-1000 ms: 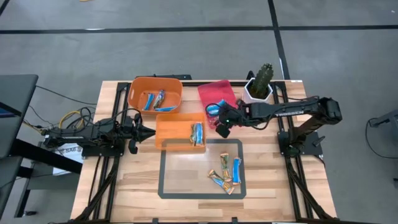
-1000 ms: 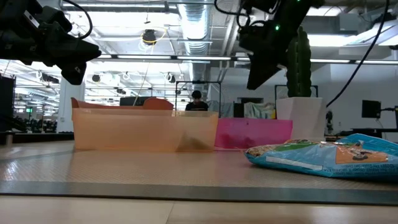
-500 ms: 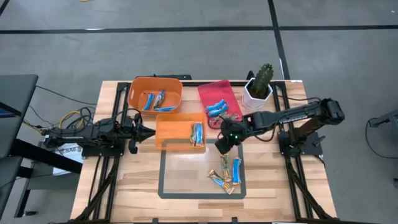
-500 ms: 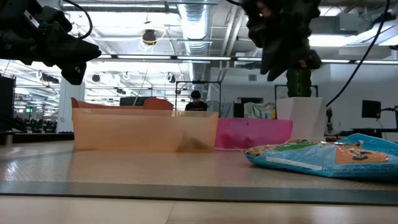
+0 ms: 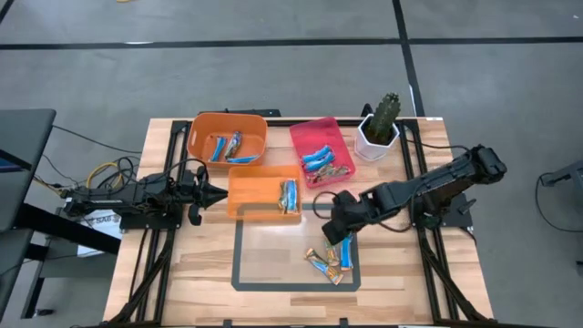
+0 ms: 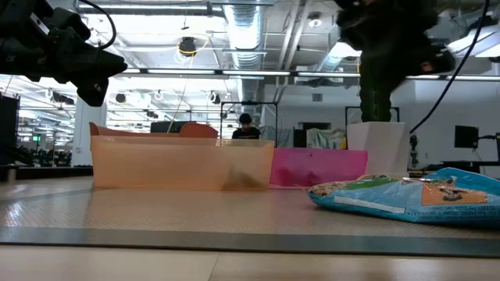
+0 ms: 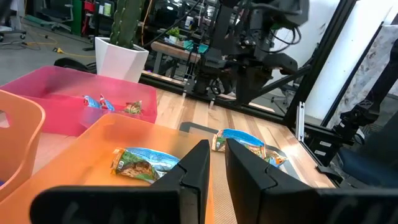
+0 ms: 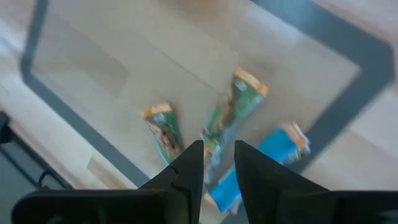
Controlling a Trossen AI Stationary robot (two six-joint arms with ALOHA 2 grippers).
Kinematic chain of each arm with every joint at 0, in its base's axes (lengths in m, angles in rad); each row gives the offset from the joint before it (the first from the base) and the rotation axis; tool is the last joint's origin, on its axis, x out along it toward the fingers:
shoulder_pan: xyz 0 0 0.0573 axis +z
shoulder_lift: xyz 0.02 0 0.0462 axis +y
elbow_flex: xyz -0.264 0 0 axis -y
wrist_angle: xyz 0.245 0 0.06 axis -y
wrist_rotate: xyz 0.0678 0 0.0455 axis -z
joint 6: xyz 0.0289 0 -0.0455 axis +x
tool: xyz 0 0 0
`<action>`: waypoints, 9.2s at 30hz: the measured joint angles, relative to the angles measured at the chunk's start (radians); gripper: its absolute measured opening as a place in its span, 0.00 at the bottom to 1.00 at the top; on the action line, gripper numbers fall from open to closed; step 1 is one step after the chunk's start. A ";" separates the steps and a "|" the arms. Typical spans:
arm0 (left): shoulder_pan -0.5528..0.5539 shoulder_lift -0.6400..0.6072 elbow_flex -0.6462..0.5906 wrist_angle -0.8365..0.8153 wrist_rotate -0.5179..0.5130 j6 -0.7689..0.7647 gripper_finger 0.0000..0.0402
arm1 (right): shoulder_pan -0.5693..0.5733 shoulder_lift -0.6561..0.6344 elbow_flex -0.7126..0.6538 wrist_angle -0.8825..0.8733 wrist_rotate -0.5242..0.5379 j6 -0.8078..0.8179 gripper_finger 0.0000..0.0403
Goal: Pick and place Granola Bars by type
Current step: Put the yellow granola bar into the bottom orange bin
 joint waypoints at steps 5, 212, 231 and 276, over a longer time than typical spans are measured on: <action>0.000 0.000 0.000 0.000 0.000 0.000 0.11 | 0.086 0.000 0.000 -0.077 0.045 0.185 0.24; 0.000 0.000 0.000 -0.006 0.000 0.000 0.11 | -0.189 0.367 0.450 -0.240 0.103 0.015 0.62; 0.000 0.000 0.000 -0.006 0.000 0.000 0.11 | 0.004 0.369 0.244 -0.145 -0.086 0.307 0.62; 0.000 0.000 0.000 -0.006 0.000 0.000 0.11 | 0.001 0.377 0.015 0.157 -0.087 0.340 0.17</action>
